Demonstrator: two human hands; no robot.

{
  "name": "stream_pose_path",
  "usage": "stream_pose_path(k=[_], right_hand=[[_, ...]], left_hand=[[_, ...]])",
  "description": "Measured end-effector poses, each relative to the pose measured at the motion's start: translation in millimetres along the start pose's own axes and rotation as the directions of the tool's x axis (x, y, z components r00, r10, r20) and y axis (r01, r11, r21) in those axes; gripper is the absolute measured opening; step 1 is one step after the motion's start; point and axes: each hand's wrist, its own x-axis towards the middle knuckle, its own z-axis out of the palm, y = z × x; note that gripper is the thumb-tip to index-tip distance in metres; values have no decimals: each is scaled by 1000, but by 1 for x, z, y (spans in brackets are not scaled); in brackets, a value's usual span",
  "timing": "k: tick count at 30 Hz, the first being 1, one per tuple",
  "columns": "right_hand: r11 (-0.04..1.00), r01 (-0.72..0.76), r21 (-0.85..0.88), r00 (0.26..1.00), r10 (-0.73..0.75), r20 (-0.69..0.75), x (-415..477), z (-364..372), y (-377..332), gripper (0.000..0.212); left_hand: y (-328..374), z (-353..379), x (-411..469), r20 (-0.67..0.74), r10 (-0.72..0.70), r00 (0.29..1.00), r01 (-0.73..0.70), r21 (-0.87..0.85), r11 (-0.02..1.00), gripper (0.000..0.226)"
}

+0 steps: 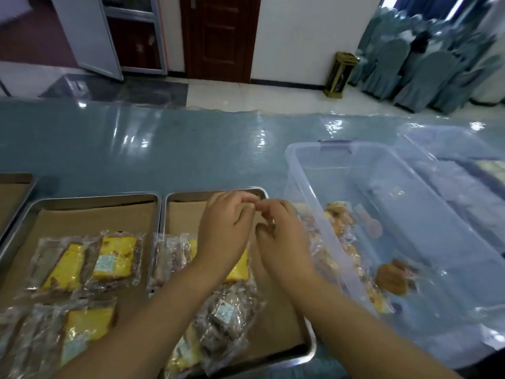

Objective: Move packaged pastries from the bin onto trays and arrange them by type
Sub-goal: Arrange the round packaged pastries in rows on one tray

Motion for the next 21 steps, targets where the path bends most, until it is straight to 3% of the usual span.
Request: stream_pose_path(k=[8,12,14,17,21], right_hand=[[987,-146,-62,989,144,-25,36,-135,77,23],[941,-210,-264,961,249,122,58,-185,149,16],[911,-171,-376,931,274,242,63,-191,181,14],[849,0,-528,865,264,426,67,-183,216,16],[817,179,-548,701,285,654,67,-152,242,28]], left_hand=[[66,74,20,38,86,996,-84,-39,996,11],[83,117,33,144,64,987,-70,40,997,16],[87,134,37,185,45,982,-63,90,994,17],[87,153,41,202,-22,979,-13,171,985,15],[82,162,43,167,-64,984,5,330,944,10]])
